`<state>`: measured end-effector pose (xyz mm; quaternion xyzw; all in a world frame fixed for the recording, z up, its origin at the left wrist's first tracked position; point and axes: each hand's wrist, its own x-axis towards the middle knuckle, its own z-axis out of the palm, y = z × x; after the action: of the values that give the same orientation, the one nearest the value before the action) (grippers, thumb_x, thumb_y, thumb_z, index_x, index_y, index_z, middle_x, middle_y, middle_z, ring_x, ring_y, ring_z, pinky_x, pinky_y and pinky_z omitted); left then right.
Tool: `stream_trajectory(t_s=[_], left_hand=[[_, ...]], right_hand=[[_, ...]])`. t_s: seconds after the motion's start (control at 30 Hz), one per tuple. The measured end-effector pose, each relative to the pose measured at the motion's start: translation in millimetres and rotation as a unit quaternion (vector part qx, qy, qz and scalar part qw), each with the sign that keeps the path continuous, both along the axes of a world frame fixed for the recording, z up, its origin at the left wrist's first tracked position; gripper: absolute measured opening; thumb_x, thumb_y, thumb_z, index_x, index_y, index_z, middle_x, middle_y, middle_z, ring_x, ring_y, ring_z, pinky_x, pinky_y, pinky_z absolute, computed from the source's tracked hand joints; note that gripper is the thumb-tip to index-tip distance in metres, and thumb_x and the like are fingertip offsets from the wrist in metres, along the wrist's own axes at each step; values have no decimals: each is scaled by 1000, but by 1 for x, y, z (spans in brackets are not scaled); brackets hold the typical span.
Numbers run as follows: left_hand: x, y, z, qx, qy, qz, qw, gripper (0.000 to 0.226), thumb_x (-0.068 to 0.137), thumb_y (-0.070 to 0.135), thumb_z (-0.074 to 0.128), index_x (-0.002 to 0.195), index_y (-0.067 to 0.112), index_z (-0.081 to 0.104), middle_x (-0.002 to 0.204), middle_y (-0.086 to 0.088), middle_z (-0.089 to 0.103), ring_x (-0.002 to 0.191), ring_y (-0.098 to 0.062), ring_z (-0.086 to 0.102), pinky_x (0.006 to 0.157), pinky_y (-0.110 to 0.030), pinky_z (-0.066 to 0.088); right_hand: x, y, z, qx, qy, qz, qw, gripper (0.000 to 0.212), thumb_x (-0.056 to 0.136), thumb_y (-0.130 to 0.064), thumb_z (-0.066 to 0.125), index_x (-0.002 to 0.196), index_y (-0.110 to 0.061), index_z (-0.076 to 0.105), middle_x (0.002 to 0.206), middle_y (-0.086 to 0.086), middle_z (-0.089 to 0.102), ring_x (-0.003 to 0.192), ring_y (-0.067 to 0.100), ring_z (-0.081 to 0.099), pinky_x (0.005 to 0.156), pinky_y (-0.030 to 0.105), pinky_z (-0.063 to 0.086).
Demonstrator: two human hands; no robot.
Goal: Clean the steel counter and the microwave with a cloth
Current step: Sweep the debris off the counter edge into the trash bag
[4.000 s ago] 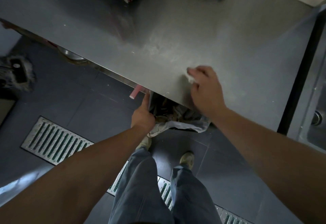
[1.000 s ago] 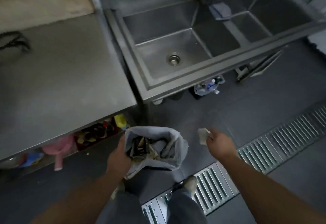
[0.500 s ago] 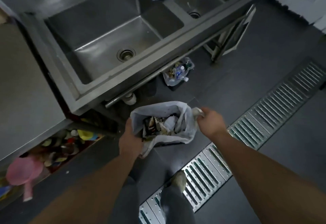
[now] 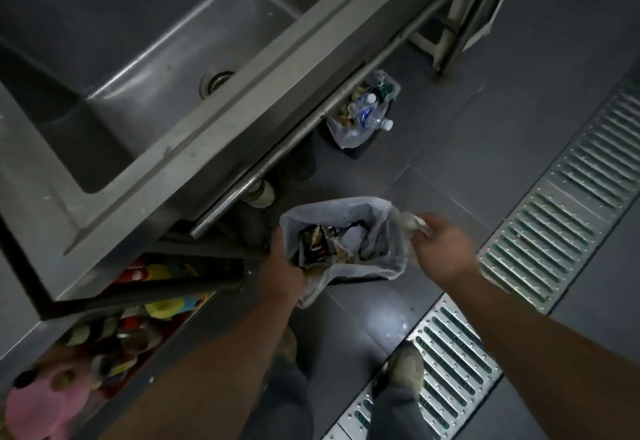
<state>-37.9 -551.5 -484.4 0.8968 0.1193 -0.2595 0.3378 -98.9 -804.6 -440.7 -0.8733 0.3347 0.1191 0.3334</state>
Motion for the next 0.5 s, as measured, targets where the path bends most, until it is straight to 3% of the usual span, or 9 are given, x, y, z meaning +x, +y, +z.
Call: stream_trajectory(t_s=[0.1,0.3,0.4,0.5], left_hand=[[26,10,-44,22,-5,-8,1000,77,93,5,51,156,39,21,154,-9,42,140,-33,40,114,-46,34],[69,18,-127,64,-29,-6,997,82,90,2,54,158,34,19,158,-7,37,143,-30,37,115,-41,32],[85,20,-163,62,-49,8,997,81,91,1,53,157,34,22,158,-4,37,144,-27,36,117,-40,31],[98,20,-192,63,-58,13,996,78,91,1,52,156,36,25,154,-7,42,140,-30,42,112,-42,38]], right_hand=[[9,16,-40,16,-12,-8,1000,26,92,-17,54,114,-22,68,102,13,71,96,37,64,70,25,36],[29,32,-115,26,-12,-15,999,26,91,-17,56,113,-26,67,97,12,70,91,35,64,68,25,35],[38,34,-147,53,-20,-23,998,24,91,-15,55,108,-26,68,91,8,69,79,27,60,67,25,37],[45,34,-178,70,-25,-29,997,25,90,-15,56,107,-30,68,88,3,70,80,25,65,65,25,44]])
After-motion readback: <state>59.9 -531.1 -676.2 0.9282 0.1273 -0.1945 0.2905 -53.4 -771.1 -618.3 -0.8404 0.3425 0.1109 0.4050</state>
